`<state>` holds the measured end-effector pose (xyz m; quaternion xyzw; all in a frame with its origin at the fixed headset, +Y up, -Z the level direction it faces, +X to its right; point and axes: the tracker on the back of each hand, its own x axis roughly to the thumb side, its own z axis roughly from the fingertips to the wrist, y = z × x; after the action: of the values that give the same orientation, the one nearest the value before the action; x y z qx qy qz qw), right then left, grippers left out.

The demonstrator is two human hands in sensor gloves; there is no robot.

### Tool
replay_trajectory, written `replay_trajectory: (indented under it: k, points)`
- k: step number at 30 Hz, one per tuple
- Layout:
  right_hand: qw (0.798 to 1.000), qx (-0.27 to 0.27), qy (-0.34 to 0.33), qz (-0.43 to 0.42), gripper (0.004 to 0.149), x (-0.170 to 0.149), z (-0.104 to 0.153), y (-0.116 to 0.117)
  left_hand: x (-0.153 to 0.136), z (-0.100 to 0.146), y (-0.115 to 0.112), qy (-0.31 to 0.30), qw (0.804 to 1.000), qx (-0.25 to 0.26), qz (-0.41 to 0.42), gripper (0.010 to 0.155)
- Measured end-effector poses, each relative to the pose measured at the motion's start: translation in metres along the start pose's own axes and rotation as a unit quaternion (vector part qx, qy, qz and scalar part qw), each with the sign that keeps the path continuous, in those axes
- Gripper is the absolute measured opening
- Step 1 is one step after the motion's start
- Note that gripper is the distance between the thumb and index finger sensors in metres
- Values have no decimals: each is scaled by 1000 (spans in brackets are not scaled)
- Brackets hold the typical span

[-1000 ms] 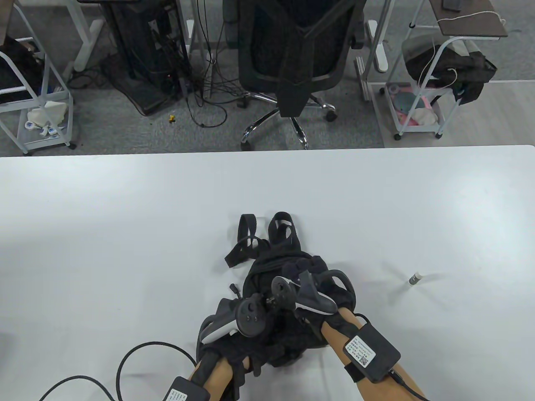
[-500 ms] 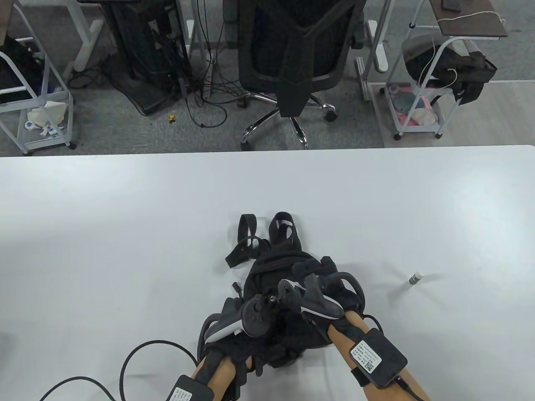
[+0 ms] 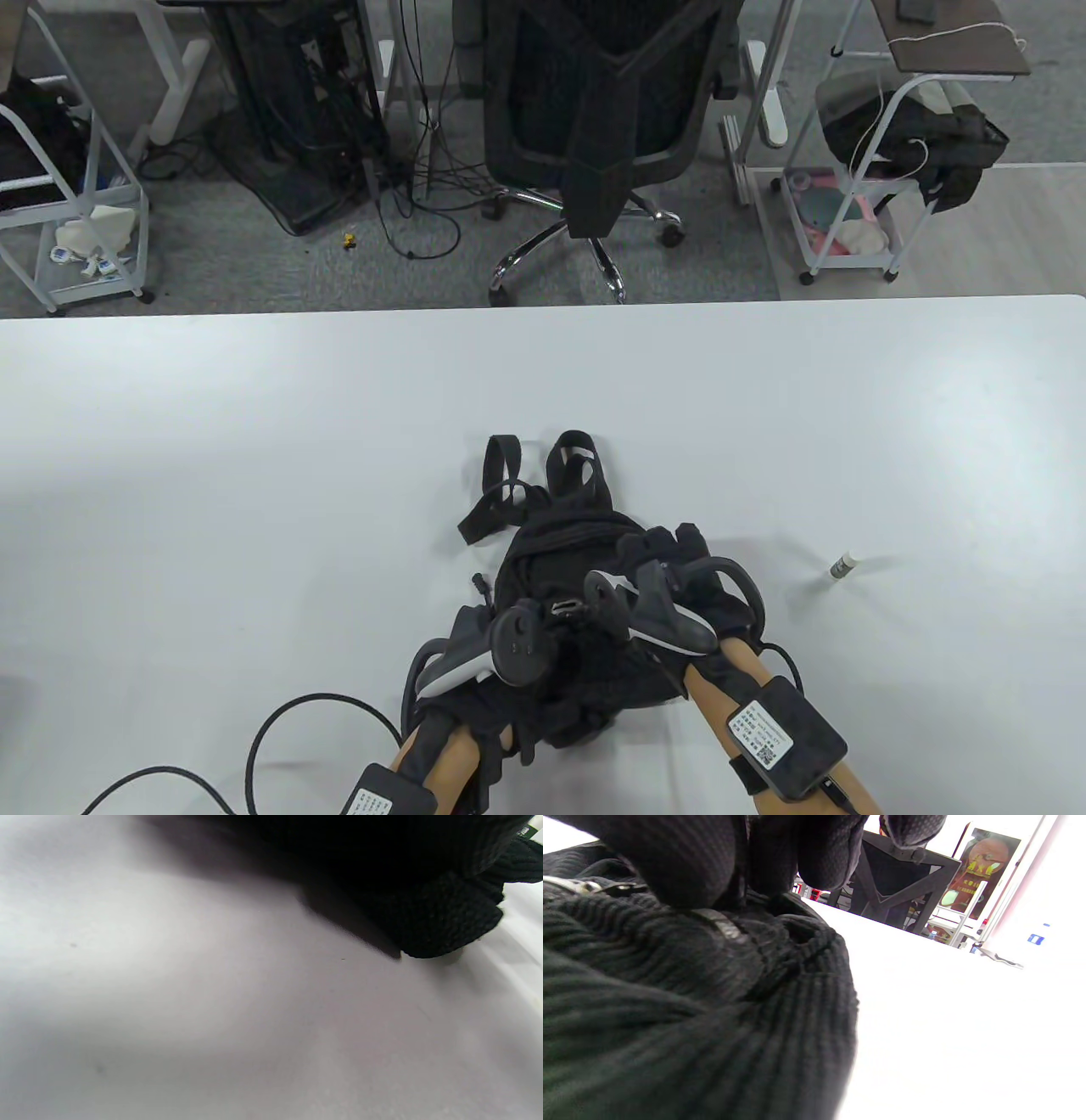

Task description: Apply lubricant on backpack

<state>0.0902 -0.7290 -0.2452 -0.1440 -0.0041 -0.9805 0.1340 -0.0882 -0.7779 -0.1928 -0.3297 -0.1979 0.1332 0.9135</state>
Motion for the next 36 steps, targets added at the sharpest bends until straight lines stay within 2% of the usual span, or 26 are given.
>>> replay_trajectory:
  k: [14,26,36]
  points:
    - [999,11,28,13,42,-22,9,3,0,0,-1,0,1000,1,4,85]
    - [997,29,76,1,42,-58,18,17,-1,0,-1,-1,1000,0,5,84]
    - [996,23,80,-20,42,-57,24,30,0,0,-1,-1,1000,0,-1,85]
